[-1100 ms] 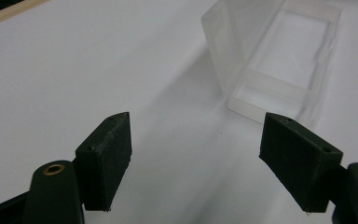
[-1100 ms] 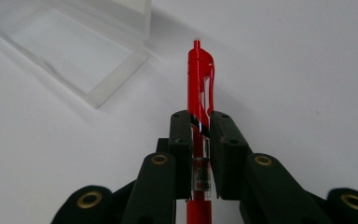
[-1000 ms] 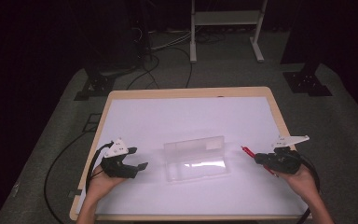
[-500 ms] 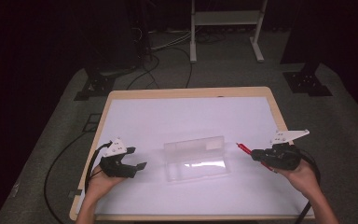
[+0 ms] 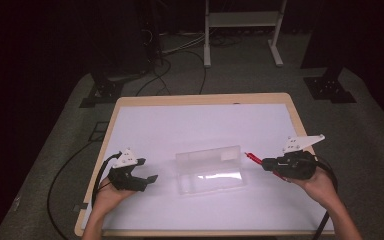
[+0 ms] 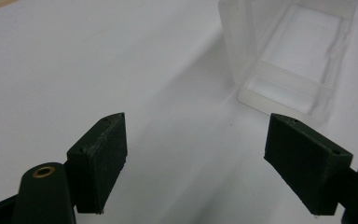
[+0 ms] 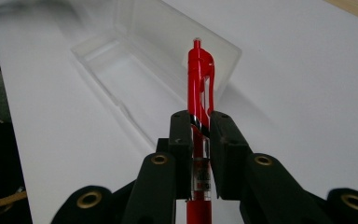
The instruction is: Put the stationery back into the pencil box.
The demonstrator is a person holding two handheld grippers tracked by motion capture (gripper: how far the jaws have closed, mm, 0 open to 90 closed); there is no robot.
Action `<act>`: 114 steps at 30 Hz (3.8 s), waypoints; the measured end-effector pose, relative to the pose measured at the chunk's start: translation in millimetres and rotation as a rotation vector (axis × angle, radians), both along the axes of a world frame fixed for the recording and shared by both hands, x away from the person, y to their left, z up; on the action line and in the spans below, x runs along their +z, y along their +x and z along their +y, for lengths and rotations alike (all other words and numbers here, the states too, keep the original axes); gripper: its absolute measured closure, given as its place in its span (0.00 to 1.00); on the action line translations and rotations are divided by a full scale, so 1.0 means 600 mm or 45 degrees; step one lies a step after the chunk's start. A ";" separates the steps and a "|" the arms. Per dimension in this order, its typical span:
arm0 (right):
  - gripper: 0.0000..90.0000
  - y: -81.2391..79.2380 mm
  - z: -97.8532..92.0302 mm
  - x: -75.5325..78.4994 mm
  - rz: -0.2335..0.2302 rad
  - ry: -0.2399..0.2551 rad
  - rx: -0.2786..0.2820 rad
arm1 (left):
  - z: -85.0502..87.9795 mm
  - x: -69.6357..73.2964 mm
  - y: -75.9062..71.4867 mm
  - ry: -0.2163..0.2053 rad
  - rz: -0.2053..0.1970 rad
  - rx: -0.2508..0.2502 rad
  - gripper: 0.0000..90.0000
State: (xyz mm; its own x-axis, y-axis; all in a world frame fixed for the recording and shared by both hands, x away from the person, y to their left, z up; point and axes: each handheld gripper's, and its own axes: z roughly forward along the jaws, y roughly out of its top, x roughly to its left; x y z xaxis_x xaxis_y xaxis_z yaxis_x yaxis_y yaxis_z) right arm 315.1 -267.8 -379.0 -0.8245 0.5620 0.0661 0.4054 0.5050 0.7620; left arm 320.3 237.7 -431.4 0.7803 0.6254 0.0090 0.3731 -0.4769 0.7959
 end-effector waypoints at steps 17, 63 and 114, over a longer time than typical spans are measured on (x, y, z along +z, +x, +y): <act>0.87 0.015 0.051 0.027 -0.032 0.000 0.121 | 0.006 -0.003 -0.002 0.019 -0.001 0.019 0.22; 0.87 0.069 0.152 -0.021 0.018 -0.025 0.394 | 0.011 -0.007 0.001 0.004 0.034 0.018 0.21; 0.87 0.087 0.227 -0.094 0.081 -0.140 0.552 | 0.008 -0.008 0.002 0.010 0.036 0.017 0.20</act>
